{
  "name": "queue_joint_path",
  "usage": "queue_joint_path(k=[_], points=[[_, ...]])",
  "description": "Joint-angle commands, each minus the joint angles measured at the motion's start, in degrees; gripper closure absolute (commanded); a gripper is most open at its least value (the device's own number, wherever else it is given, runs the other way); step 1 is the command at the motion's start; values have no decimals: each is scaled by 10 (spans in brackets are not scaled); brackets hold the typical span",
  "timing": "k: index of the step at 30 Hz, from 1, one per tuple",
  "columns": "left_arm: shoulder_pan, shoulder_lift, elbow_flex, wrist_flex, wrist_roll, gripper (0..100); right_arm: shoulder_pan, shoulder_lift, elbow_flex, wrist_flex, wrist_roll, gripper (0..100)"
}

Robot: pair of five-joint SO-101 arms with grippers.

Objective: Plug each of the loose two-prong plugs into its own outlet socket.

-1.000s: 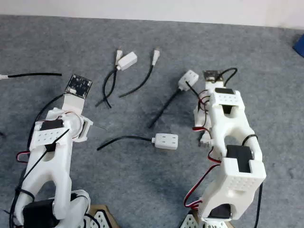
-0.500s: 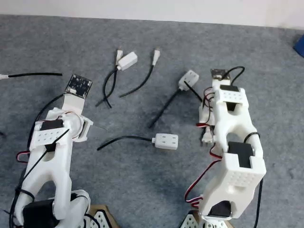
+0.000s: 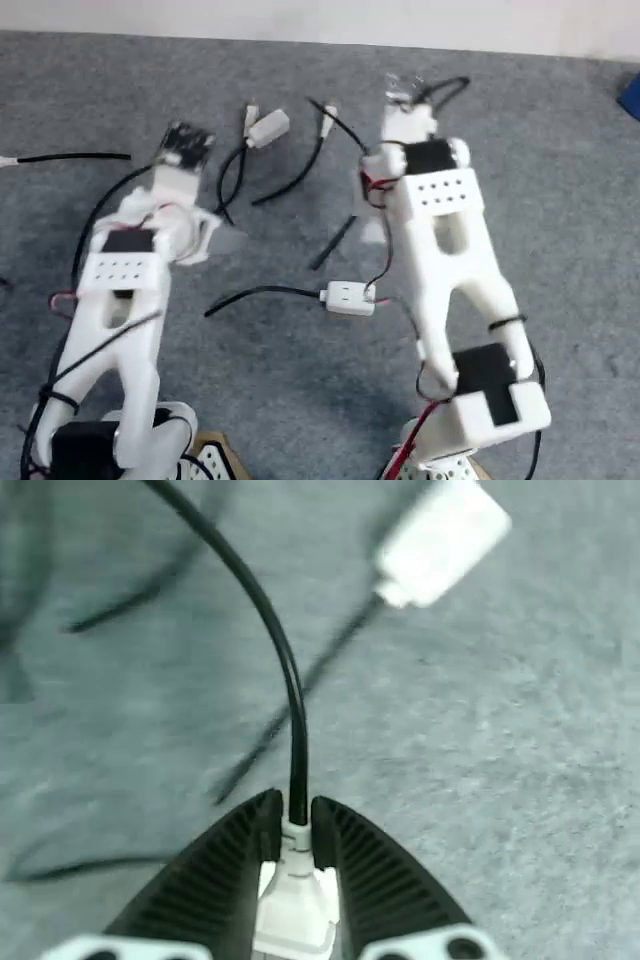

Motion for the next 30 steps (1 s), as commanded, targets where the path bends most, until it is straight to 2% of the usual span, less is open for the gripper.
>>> queue_joint_path(k=[1,6,9,12,18,30], points=[[64,-10,-90,84,16,568,-32,-38,-102,56,-14,992],[92,-10,-205,224,14,562,-36,-18,-162,91,-17,992],[112,-11,-242,298,16,524,-45,-8,-169,91,-37,992],[116,-12,-275,343,14,515,-69,-5,-176,93,-42,992],[103,-12,-313,350,15,482,-111,-4,-178,77,-58,992],[107,-10,-325,353,16,483,-116,-4,-177,67,-64,992]])
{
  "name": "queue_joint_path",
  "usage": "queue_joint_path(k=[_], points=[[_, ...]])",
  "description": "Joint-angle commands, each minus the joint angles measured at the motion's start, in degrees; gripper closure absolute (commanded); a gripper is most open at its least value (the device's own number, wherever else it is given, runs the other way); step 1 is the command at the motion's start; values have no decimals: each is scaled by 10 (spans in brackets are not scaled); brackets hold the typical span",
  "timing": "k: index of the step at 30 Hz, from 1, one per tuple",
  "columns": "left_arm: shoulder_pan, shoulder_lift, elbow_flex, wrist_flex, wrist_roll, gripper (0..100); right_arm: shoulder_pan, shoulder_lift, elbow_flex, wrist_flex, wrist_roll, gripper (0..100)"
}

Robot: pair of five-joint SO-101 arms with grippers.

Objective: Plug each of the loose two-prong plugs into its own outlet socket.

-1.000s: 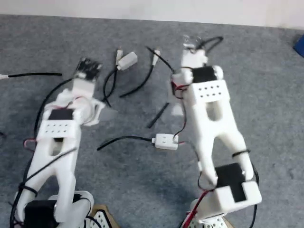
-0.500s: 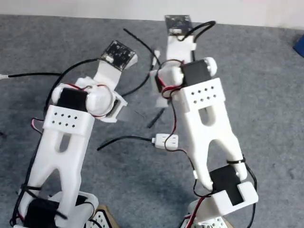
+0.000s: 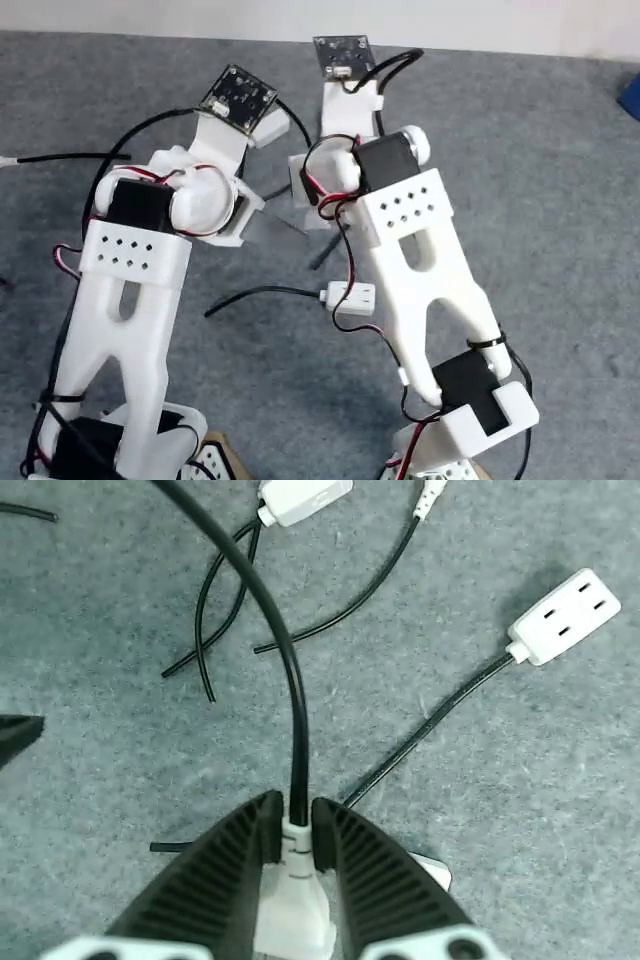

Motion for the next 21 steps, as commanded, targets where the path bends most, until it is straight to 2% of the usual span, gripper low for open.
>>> queue_joint_path(k=[1,11,16,21], points=[[2,-9,-19,3,5,483,-8,-7,-26,-9,-14,992],[17,-6,-1,-5,4,483,-8,-11,-28,13,-18,992],[15,-6,65,-86,2,520,-8,-11,-71,64,-13,992],[15,-6,92,-113,1,526,-8,-10,-131,121,-11,992]])
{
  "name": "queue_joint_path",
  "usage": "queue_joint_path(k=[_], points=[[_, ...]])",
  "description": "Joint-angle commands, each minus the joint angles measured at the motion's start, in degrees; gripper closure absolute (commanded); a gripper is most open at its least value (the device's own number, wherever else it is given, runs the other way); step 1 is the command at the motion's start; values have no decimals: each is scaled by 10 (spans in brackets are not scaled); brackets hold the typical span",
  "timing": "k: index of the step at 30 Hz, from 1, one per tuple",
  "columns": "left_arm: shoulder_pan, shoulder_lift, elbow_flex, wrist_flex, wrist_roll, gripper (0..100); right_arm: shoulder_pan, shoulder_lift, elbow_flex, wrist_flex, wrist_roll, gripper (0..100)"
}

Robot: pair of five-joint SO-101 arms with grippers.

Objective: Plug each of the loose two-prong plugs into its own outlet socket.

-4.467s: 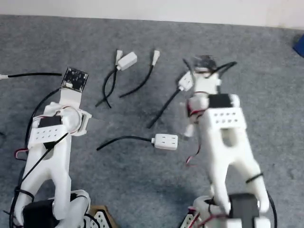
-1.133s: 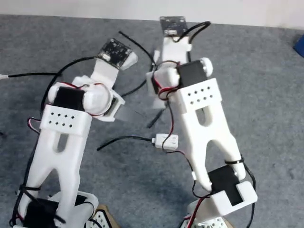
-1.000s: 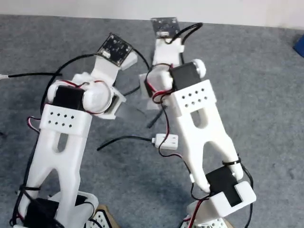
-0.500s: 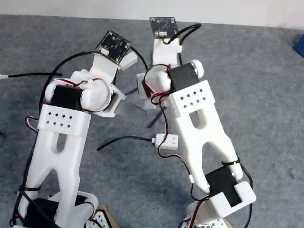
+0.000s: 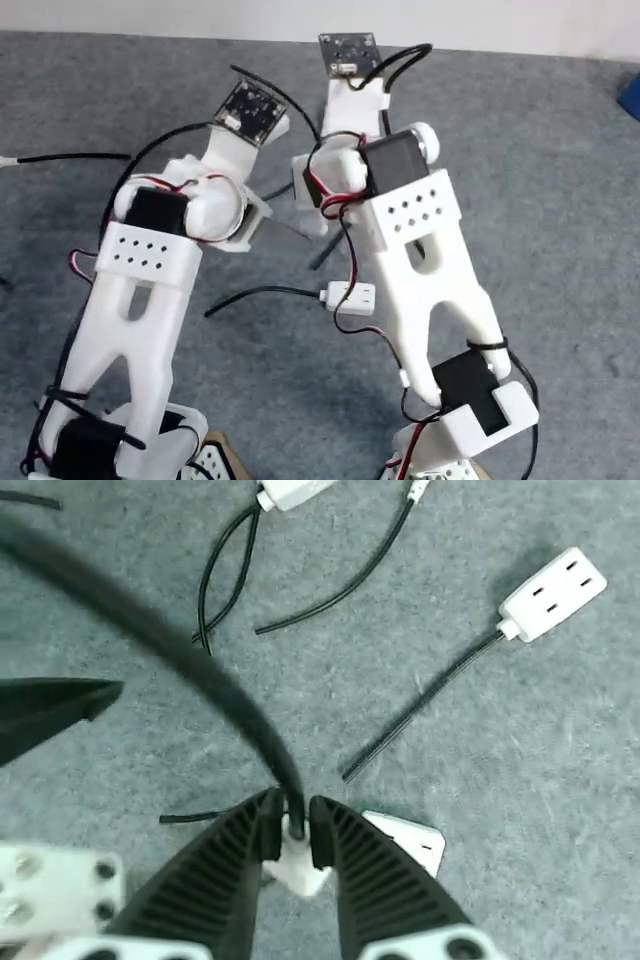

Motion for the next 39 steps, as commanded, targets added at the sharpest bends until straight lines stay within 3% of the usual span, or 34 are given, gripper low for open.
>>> queue_joint_path(k=[1,22,33,35,39], points=[[3,-6,0,-21,1,526,-7,-10,-51,36,0,992],[-64,-5,0,-42,-14,527,-3,-8,14,39,56,992],[-224,-5,14,-125,-14,527,55,-33,89,14,58,992],[-216,-6,23,-123,-18,526,62,-52,103,-16,50,992],[-130,-10,27,-84,-21,527,29,-54,117,-64,18,992]])
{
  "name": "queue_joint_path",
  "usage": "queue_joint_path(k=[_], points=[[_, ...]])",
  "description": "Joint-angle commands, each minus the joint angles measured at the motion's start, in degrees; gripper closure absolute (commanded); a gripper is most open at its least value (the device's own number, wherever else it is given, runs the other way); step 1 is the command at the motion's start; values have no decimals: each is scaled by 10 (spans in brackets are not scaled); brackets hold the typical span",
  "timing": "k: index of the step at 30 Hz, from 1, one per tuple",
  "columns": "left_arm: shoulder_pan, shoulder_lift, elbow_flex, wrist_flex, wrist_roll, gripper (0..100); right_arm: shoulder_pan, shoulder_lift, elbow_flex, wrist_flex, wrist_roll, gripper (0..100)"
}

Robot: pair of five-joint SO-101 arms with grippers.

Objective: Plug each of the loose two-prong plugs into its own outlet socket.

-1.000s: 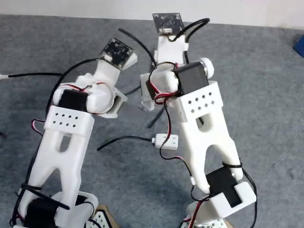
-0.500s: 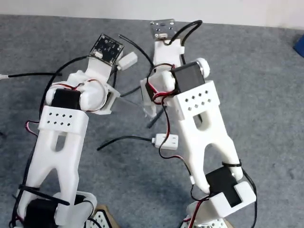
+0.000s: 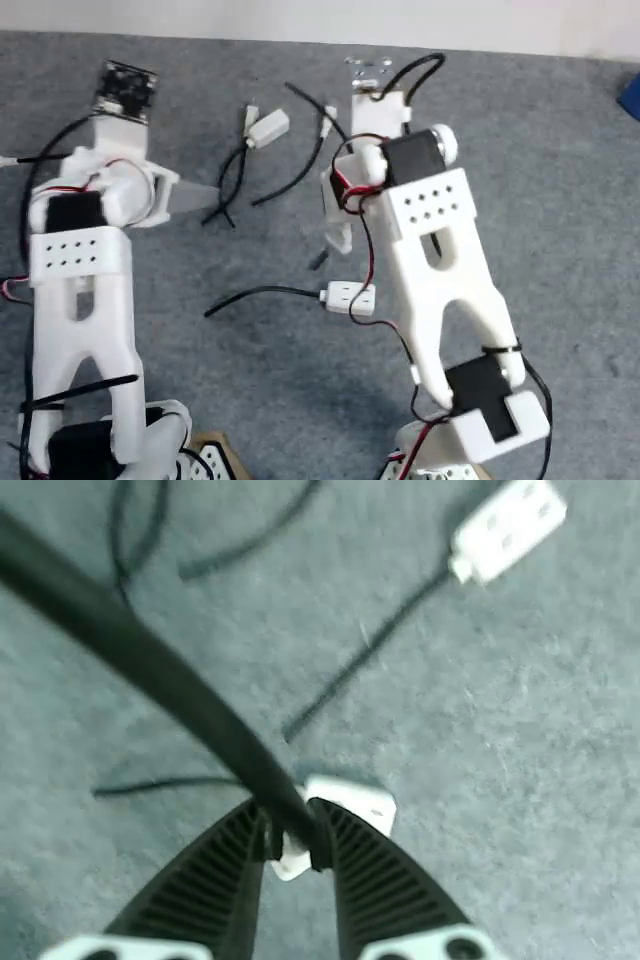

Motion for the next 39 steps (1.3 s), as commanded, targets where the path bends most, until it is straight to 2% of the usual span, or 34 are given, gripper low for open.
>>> queue_joint_path(k=[1,6,17,22,28,31,39], points=[[82,-11,-15,45,6,526,-21,-18,0,-40,-26,992],[150,-8,-65,112,63,503,-23,1,-2,-86,-48,992],[153,-5,-59,112,64,482,-86,-80,-2,-49,-46,992],[152,-5,-27,71,64,483,-87,-96,-2,-9,-39,992],[148,-6,-29,73,64,483,-84,-93,2,14,-16,992],[145,-6,-25,73,63,483,-71,-91,10,14,-4,992],[75,-6,-23,69,31,483,12,-91,117,-16,33,992]])
